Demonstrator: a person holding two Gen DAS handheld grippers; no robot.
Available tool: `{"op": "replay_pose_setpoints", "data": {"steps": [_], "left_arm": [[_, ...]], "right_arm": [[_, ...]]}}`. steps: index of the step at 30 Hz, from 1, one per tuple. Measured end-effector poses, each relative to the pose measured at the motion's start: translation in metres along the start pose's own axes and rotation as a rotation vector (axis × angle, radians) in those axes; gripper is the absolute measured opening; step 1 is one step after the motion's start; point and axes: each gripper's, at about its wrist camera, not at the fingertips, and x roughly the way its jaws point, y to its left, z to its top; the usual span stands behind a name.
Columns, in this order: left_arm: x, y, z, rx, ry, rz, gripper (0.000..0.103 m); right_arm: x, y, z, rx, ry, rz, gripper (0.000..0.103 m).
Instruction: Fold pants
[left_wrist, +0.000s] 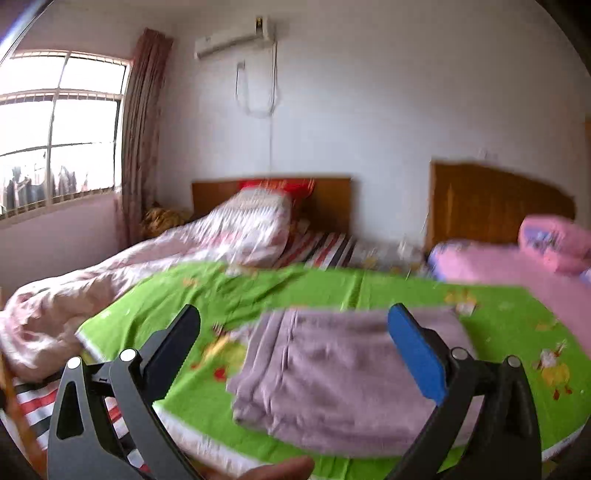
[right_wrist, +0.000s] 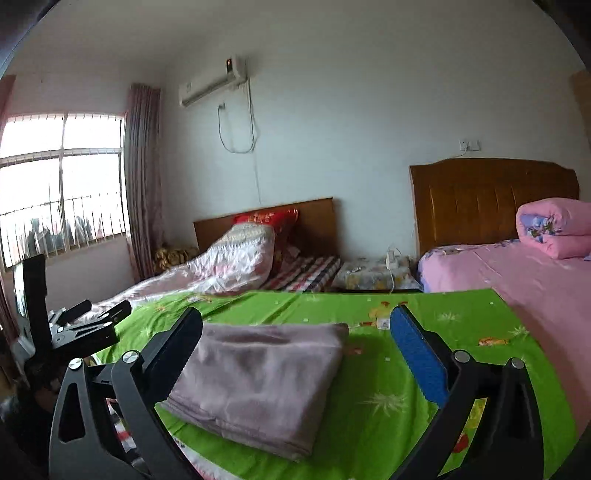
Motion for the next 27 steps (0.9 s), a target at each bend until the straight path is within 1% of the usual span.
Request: {"op": "replay_pose_setpoints", "data": {"steps": [2, 7, 9, 11, 13, 14, 18, 20, 23, 27], "left_arm": [[0.0, -0.012, -0.007, 0.024, 0.048, 0.012, 0.102], [-0.008, -0.032, -0.038, 0.046, 0.11, -0.036, 0.102], [-0.01, -0.038, -0.05, 0.045, 0.143, -0.064, 0.102], [-0.012, -0.045, -0.062, 0.065, 0.175, -0.095, 0.102], [-0.01, -0.05, -0.069, 0.082, 0.201, -0.103, 0.102], [-0.009, -0.052, -0.071, 0.092, 0.213, -0.092, 0.102], [-0.007, -0.055, -0.073, 0.104, 0.225, -0.094, 0.102], [-0.008, -0.055, -0.073, 0.109, 0.228, -0.097, 0.102], [-0.009, -0.057, -0.073, 0.119, 0.232, -0.109, 0.102], [-0.011, -0.059, -0.071, 0.121, 0.227, -0.121, 0.102]], "right_arm": [[-0.002, 0.005, -0.011, -0.019, 0.024, -0.013, 0.099], [0.002, 0.017, -0.047, -0.064, 0.143, 0.031, 0.099], [0.0, 0.02, -0.052, -0.095, 0.163, 0.024, 0.099], [-0.001, 0.022, -0.057, -0.123, 0.178, 0.021, 0.099], [0.004, 0.024, -0.062, -0.142, 0.219, 0.02, 0.099], [0.005, 0.024, -0.062, -0.144, 0.234, 0.024, 0.099], [0.013, 0.027, -0.067, -0.168, 0.3, 0.026, 0.099], [0.014, 0.029, -0.069, -0.168, 0.304, 0.032, 0.099], [0.009, 0.029, -0.068, -0.172, 0.292, 0.013, 0.099], [0.005, 0.021, -0.069, -0.156, 0.301, -0.009, 0.099]]}}
